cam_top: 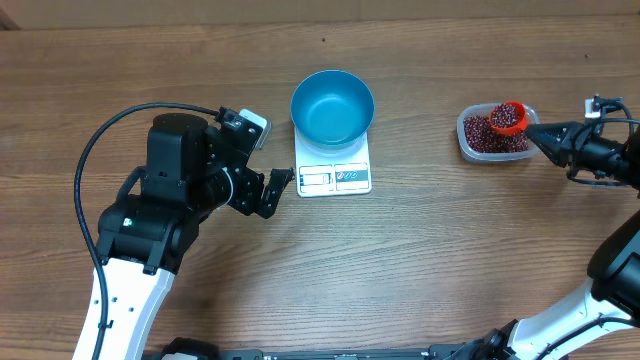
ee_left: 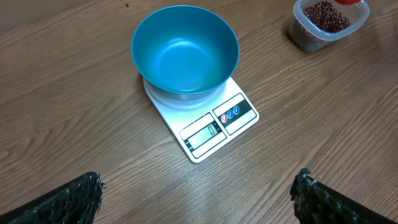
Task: Scoop item into bowl and weigh 150g on scale
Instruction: 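Lift the filled red scoop out of the bean tub, then carry the filled scoop left over the teal bowl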
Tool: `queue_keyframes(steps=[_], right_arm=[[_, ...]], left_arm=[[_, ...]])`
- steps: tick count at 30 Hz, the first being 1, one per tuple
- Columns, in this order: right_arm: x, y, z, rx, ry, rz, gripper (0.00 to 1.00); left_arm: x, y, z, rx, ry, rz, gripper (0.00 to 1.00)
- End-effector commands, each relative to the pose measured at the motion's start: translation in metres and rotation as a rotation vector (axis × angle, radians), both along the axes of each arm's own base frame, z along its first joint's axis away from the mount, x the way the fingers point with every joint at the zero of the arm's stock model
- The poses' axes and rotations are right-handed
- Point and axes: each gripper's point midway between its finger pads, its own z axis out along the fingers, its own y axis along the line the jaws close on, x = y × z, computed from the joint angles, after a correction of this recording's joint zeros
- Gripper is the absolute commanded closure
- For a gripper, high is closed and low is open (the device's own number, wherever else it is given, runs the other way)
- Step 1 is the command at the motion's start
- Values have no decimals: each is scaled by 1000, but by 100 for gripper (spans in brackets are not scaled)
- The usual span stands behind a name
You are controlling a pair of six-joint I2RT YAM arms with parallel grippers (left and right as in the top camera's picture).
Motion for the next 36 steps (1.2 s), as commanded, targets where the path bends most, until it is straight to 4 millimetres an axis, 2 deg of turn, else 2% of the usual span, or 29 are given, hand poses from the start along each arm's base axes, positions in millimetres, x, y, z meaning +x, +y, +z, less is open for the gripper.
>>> queue_keyframes(steps=[1, 11, 15, 20, 24, 29, 36], right_arm=[[1, 4, 6, 76, -29, 1, 96], [-2, 9, 13, 135, -22, 2, 96], [1, 16, 24, 185, -60, 15, 96], [2, 29, 26, 198, -59, 47, 96], [5, 54, 27, 193, -74, 116, 96], [8, 102, 36, 241, -98, 233, 96], [4, 152, 40, 269, -96, 357, 96]], left_arm=[[0, -2, 10, -14, -18, 8, 0], [0, -2, 10, -14, -18, 8, 1], [0, -2, 10, -14, -18, 8, 1], [0, -2, 10, -14, -18, 8, 0], [0, -2, 10, -14, -18, 8, 1], [0, -1, 10, -14, -18, 8, 1], [0, -2, 10, -14, -18, 8, 0]])
